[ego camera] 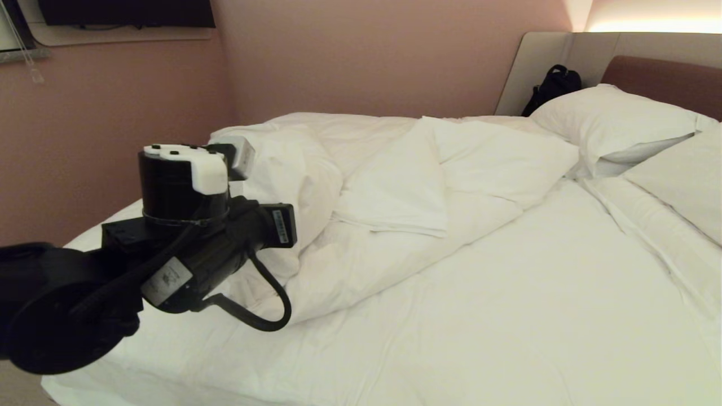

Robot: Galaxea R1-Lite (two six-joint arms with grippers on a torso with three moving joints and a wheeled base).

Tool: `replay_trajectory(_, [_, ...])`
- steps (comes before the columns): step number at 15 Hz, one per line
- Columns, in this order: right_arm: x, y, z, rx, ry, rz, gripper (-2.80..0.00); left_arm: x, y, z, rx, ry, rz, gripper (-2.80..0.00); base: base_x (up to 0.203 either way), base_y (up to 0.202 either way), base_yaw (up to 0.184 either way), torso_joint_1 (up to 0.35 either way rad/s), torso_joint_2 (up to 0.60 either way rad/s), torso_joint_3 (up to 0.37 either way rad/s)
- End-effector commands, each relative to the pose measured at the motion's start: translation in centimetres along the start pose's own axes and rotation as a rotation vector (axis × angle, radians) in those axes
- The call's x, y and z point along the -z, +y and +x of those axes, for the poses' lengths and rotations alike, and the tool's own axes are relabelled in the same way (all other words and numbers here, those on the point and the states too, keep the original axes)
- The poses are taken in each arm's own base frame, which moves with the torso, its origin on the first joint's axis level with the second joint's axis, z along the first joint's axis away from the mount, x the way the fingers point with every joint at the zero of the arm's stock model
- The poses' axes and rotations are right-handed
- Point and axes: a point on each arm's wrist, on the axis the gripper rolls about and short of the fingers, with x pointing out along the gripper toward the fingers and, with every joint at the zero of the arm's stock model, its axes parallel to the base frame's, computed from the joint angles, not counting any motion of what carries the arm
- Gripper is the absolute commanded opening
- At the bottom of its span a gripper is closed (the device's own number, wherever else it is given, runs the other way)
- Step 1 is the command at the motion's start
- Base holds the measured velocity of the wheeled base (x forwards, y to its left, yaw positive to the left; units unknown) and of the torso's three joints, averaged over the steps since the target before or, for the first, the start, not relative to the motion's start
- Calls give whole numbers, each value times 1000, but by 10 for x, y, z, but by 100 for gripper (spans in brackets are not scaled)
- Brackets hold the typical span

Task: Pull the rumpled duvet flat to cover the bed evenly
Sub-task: Flatten the corners of the folded blanket

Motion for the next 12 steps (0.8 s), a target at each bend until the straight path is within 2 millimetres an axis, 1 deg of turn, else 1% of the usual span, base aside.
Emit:
replay_trajectory(1, [0, 0, 0, 0, 0, 0, -280, 4, -1, 5, -4, 12, 4, -280, 0, 0, 0, 0, 0, 0])
replay_trajectory(7, [0, 0, 0, 0, 0, -1, -280, 0, 0, -2, -7, -2, 1, -280, 0, 0, 0, 0, 0, 0])
replay_trajectory(12, [0, 0, 0, 0, 0, -1, -280, -13, 5, -24, 5, -39, 15, -280, 0, 0, 0, 0, 0, 0])
